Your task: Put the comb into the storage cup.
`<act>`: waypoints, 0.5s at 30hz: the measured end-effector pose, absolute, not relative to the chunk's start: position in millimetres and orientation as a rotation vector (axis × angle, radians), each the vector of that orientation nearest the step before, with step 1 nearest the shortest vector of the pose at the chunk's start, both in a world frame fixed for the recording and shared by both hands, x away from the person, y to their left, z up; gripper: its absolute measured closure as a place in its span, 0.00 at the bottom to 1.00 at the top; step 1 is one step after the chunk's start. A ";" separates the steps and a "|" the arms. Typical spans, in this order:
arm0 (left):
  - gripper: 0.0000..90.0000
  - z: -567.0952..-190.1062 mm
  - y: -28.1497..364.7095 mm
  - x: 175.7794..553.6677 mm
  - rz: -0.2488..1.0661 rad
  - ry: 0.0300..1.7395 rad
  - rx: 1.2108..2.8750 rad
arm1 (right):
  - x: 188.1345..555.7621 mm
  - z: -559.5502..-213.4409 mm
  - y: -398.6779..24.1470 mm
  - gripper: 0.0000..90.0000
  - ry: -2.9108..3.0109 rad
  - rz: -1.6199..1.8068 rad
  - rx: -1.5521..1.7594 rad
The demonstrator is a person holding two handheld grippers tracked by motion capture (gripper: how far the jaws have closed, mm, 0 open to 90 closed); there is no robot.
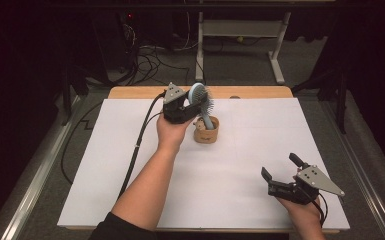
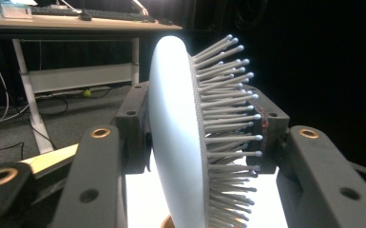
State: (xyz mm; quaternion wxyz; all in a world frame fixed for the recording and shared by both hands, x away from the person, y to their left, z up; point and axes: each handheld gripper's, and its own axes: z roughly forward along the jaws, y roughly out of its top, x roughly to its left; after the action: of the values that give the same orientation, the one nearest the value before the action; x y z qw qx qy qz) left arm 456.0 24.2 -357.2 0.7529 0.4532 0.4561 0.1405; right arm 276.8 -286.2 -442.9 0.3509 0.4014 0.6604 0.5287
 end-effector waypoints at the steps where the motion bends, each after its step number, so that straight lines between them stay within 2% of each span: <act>1: 0.57 -357.3 24.7 456.3 0.308 0.995 0.993 | 276.5 -442.7 -286.3 0.00 1.709 1.371 1.038; 15: 0.50 -359.6 31.2 459.8 0.328 0.994 1.020 | 276.6 -443.3 -285.4 0.00 1.712 1.367 1.034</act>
State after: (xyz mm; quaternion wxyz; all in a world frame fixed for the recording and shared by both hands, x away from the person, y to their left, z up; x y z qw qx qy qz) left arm 459.8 31.2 -359.6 0.7446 0.4658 0.4540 0.1498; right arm 276.6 -285.4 -443.3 0.3517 0.3995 0.6616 0.5281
